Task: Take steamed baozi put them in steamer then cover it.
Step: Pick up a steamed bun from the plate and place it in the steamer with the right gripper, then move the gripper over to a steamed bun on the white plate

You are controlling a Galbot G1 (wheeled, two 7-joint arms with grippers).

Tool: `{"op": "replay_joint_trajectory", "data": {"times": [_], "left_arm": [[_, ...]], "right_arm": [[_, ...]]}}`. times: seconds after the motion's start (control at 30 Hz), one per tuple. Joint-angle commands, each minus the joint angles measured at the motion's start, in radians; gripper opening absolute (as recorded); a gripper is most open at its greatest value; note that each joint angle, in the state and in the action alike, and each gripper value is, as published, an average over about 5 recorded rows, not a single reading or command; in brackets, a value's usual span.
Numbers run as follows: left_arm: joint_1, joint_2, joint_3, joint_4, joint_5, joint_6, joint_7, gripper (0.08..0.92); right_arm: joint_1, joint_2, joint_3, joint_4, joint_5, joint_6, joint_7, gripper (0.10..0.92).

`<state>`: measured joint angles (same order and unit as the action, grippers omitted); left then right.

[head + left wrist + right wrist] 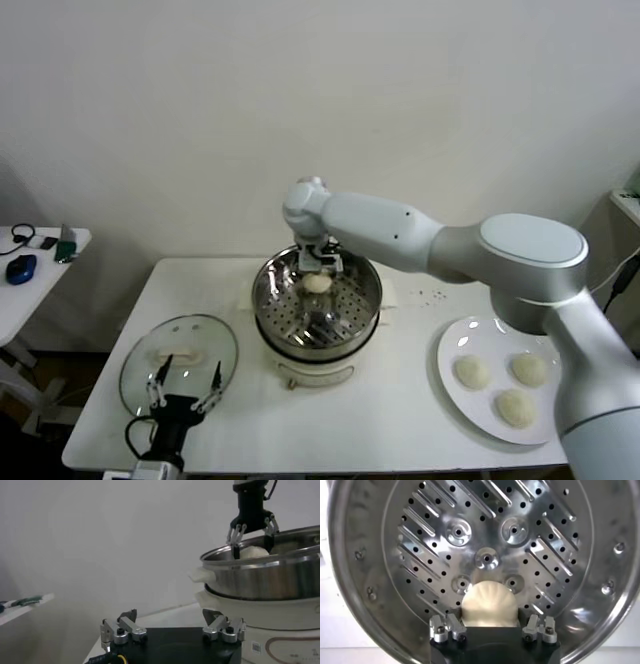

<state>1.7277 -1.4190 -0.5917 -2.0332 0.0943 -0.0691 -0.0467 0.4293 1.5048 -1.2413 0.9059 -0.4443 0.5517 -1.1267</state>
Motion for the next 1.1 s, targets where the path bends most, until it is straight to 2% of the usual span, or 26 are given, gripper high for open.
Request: {"op": "replay_joint_trajectory", "data": {"times": [0.03,0.17,0.27,0.53,0.73,0.93,1.1], "left_arm": [[0.002,0.000,0.001,0.001,0.001,0.000,0.000,0.823],[0.008,-0.002,-0.002,0.000,0.002,-0.002,-0.001,0.823],[0.010,-0.002,-0.004,-0.001,0.001,-0.003,-0.001,0.823],[0.017,0.001,-0.002,-0.008,-0.006,-0.007,0.000,0.823],[0.018,-0.001,0.008,-0.037,-0.022,-0.009,-0.004,0.823],[0.030,-0.009,0.018,-0.061,-0.036,-0.015,-0.024,0.823],[0.035,-0.014,0.019,-0.062,-0.034,-0.017,-0.027,0.823]], "right_arm": [[-0.021,0.019,0.011,-0.038,-0.022,0.014,-0.001,0.818],[-0.004,0.002,0.024,-0.018,0.000,0.016,-0.015,0.822],[0.042,-0.040,0.025,0.030,0.074,-0.004,-0.036,0.823],[0.298,-0.240,-0.128,0.196,0.538,-0.245,-0.065,0.823],[0.477,-0.475,-0.320,0.338,0.939,-0.494,0.021,0.823],[0.531,-0.693,-0.436,0.449,1.036,-0.740,0.096,0.823],[0.520,-0.856,-0.514,0.564,1.048,-0.854,0.150,0.823]]}}
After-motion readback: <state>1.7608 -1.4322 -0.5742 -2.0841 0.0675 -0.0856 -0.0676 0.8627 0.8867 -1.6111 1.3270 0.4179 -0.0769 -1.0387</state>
